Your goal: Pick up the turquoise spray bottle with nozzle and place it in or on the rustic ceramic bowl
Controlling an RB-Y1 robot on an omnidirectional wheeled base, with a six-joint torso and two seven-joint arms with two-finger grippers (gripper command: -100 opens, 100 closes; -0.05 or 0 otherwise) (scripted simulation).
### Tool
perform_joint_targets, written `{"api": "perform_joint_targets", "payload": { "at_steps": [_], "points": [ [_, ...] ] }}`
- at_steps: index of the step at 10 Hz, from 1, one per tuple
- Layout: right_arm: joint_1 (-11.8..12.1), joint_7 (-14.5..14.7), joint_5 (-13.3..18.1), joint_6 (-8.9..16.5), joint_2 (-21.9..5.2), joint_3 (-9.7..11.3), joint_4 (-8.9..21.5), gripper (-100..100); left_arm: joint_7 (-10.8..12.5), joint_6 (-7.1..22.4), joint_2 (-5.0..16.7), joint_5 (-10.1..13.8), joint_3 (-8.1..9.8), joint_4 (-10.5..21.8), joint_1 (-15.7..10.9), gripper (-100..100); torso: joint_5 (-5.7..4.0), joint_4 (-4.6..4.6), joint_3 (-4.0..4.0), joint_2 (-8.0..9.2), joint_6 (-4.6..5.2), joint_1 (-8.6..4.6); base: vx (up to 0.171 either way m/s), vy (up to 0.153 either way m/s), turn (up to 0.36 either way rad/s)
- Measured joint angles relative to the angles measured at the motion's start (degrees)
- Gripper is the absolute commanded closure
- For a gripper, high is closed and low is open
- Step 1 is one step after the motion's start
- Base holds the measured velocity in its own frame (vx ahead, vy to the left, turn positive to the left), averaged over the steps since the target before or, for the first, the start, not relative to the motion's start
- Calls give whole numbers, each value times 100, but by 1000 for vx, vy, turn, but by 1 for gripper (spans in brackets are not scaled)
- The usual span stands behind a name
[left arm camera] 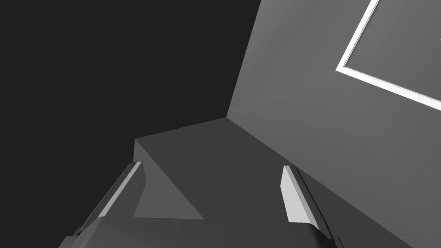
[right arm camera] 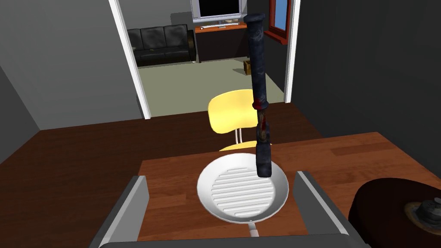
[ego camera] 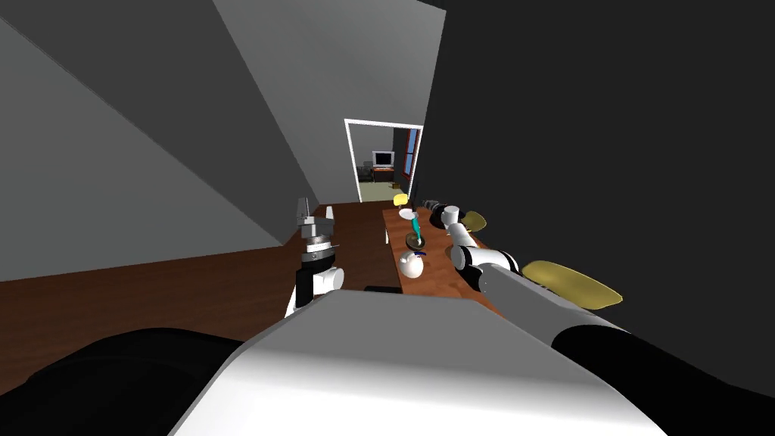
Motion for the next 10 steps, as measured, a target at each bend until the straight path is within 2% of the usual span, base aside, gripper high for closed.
{"api": "perform_joint_targets", "payload": {
  "at_steps": [1,3,6,7,8,9,10],
  "points": [
    [59,-53,-157,137,-73,160,-156,-100,0,0,0,0,0,0,0,0,3,-1,0,-1,2,16,87,143,-288],
    [234,-367,-254,386,-187,530,-664,-100,0,0,-1,0,-1,0,0,0,6,-2,-6,-11,-2,31,115,167,-351],
    [320,-546,-560,742,-359,1006,-1097,-100,0,0,0,0,0,0,-1,0,3,-3,-6,-11,-7,9,96,151,-377],
    [309,-573,-738,886,-430,1149,-1137,-100,0,0,0,0,0,0,0,0,4,-3,-7,-10,-3,21,70,153,-299],
    [359,-703,-756,997,-494,1322,-1289,-100,0,0,0,0,0,0,-1,0,4,-3,-4,-6,-7,13,35,60,-64],
    [415,-783,-756,1037,-508,1418,-1466,-100,0,0,1,0,0,0,-2,0,-3,-1,1,3,-11,-16,56,96,-348],
    [473,-822,-917,1188,-598,1540,-1584,-100,0,0,1,0,0,0,0,0,-3,-1,0,0,0,-12,42,124,-313]
  ]
}}
